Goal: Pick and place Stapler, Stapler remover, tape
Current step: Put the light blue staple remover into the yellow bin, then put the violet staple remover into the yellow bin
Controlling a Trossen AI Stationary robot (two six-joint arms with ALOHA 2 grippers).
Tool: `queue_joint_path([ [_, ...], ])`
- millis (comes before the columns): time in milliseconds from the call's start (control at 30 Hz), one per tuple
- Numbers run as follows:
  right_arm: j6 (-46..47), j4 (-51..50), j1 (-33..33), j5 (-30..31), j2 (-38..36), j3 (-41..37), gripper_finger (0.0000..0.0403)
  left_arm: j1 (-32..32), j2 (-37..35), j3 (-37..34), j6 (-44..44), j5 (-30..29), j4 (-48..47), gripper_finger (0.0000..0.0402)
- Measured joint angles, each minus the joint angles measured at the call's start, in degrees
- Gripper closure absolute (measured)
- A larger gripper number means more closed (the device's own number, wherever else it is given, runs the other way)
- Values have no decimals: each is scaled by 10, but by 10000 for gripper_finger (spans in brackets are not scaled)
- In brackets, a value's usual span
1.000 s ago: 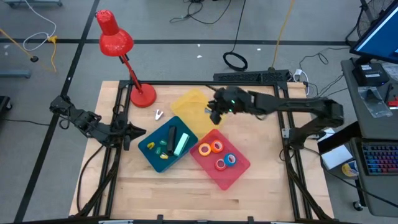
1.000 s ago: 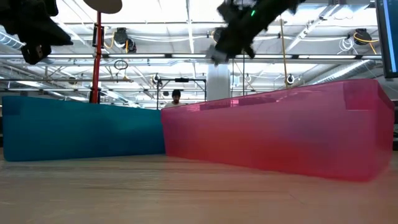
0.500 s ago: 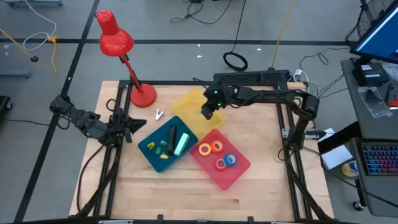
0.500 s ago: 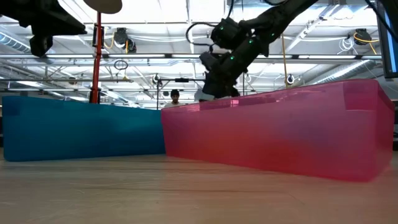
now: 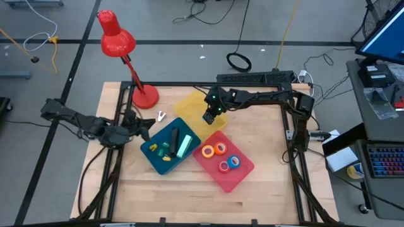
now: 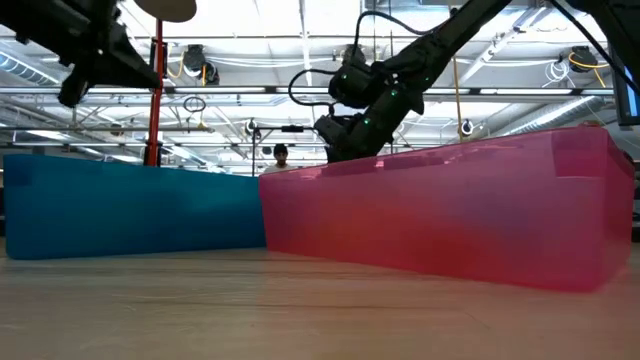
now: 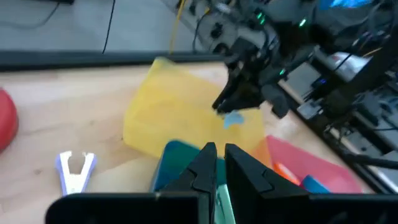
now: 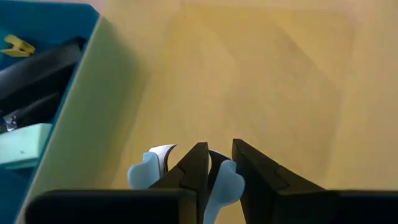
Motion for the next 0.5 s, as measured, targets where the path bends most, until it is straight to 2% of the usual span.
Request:
queue_joint_path([
  [233, -4, 3, 0, 0, 1, 0, 320, 83, 56, 0, -20, 107, 10, 369],
  [500, -14, 4, 0, 0, 1, 0, 294, 169, 89, 0, 42, 185, 45, 369],
])
